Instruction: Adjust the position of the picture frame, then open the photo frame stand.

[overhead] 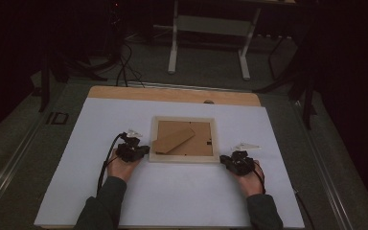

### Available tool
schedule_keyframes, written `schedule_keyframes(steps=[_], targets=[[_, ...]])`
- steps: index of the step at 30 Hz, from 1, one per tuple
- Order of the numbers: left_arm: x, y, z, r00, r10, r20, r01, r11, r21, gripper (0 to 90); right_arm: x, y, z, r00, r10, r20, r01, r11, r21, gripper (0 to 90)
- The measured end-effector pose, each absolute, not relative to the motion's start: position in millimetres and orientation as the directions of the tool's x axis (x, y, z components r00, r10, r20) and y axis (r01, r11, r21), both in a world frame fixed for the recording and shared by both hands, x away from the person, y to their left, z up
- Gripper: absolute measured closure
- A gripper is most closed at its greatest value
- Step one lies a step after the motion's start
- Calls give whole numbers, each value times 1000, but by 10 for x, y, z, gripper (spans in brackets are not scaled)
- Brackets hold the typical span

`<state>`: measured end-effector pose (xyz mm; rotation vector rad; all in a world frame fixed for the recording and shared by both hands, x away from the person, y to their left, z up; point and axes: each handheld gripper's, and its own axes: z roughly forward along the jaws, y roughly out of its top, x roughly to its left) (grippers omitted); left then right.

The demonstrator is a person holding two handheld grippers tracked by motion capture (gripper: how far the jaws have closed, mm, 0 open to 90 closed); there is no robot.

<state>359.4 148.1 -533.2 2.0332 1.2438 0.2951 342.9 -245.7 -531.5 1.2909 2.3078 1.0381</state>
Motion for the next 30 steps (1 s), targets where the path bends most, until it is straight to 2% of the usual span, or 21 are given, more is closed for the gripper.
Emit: schedule_keyframes(steps=[11, 22, 30], targets=[[3576, 1573, -5246, 479, 863, -163, 663, -234, 711, 797, 3416, -2580, -5236, -507, 860, 61, 586, 292, 756, 754], [3588, 1614, -5027, 481, 861, -166, 628, -206, 751, 767, 3394, -2604, -5189, -511, 857, 65, 569, 281, 773, 726], [3596, 1558, -4869, 514, 833, -205, 611, -187, 770, 677, 3401, -2606, -5154, -516, 854, 67, 559, 276, 782, 703]])
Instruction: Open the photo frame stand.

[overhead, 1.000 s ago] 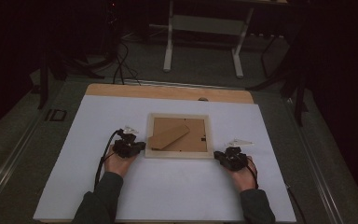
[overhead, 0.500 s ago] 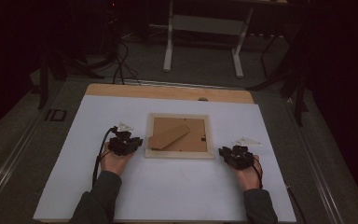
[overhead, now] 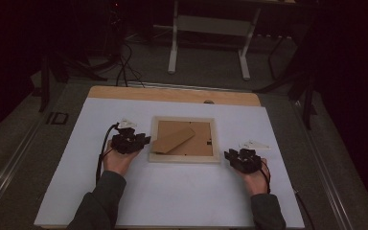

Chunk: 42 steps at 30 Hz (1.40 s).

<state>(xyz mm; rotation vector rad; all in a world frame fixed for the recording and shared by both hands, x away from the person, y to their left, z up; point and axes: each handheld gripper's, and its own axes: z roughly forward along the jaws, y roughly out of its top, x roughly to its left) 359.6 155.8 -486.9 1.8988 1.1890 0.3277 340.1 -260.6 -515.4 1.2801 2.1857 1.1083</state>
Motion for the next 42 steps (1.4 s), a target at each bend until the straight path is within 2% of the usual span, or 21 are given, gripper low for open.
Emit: schedule_keyframes(steps=[12, 21, 27, 36, 42], targets=[[3686, 1397, -4717, 574, 783, -238, 597, -202, 777, 558, 3380, -2622, -5117, -522, 848, 88, 551, 257, 794, 693], [3784, 1275, -4700, 589, 768, -250, 601, -211, 771, 520, 3372, -2629, -5127, -525, 846, 93, 552, 255, 794, 683], [3843, 1252, -4727, 599, 746, -293, 621, -201, 758, 500, 3376, -2629, -5139, -525, 845, 96, 556, 256, 791, 675], [3933, 1111, -4772, 643, 714, -278, 618, -270, 738, 483, 3376, -2616, -5147, -534, 840, 98, 558, 262, 788, 671], [4009, 1059, -4806, 654, 699, -291, 627, -285, 725, 431, 3378, -2621, -5155, -534, 839, 100, 559, 262, 787, 671]])
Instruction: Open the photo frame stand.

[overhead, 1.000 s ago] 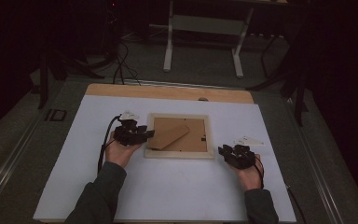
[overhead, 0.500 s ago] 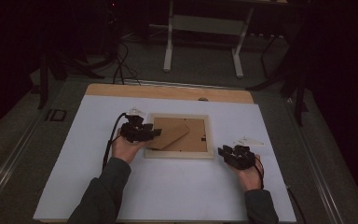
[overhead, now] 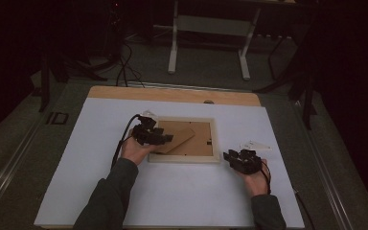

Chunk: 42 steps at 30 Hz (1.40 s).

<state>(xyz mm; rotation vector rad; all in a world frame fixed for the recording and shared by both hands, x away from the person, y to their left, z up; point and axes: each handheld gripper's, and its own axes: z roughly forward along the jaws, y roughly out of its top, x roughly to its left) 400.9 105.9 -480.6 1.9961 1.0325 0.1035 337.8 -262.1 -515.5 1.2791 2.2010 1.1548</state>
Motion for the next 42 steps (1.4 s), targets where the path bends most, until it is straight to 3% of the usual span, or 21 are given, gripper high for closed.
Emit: schedule_keyframes(steps=[20, 42], targets=[[4197, 923, -4980, 676, 649, -349, 668, -341, 661, 408, 3384, -2585, -5187, -546, 831, 103, 562, 273, 781, 667], [4205, 789, -5051, 690, 659, -300, 662, -405, 631, 395, 3387, -2531, -5224, -558, 824, 98, 565, 291, 772, 667]])
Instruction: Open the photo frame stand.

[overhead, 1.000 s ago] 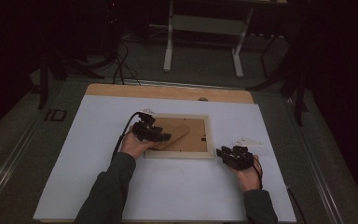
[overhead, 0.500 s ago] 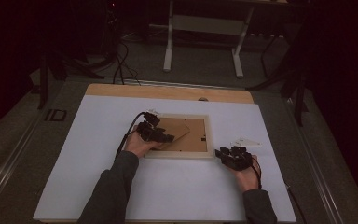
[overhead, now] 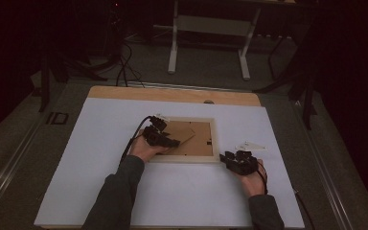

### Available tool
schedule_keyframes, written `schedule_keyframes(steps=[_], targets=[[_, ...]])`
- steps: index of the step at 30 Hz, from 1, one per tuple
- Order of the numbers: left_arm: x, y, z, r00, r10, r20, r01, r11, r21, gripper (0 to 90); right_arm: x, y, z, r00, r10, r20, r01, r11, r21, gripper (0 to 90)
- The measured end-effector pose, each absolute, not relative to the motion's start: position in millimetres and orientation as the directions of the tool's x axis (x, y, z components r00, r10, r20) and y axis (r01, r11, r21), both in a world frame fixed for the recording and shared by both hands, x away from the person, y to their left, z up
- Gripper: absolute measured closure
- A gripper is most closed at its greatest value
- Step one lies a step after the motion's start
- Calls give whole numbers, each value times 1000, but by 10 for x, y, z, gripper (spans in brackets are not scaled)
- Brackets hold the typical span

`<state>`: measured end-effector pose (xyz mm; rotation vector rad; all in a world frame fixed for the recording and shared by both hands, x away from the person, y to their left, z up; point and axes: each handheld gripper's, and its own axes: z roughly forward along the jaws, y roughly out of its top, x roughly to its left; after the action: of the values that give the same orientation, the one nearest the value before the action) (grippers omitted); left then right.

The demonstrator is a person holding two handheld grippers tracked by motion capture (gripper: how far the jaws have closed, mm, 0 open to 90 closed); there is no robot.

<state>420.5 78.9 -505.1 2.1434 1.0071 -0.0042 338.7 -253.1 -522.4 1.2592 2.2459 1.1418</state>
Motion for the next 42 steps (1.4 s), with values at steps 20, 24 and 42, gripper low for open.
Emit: schedule_keyframes(steps=[20, 24, 42], targets=[[4151, 733, -5021, 712, 667, -218, 619, -450, 644, 408, 3503, -2442, -5233, -575, 810, 115, 568, 294, 769, 654], [4130, 722, -5008, 718, 668, -193, 603, -461, 651, 407, 3607, -2388, -5213, -567, 816, 113, 577, 296, 761, 650], [3948, 660, -4934, 740, 671, -55, 504, -497, 706, 406, 3991, -2321, -5133, -527, 835, 156, 617, 250, 747, 598]])
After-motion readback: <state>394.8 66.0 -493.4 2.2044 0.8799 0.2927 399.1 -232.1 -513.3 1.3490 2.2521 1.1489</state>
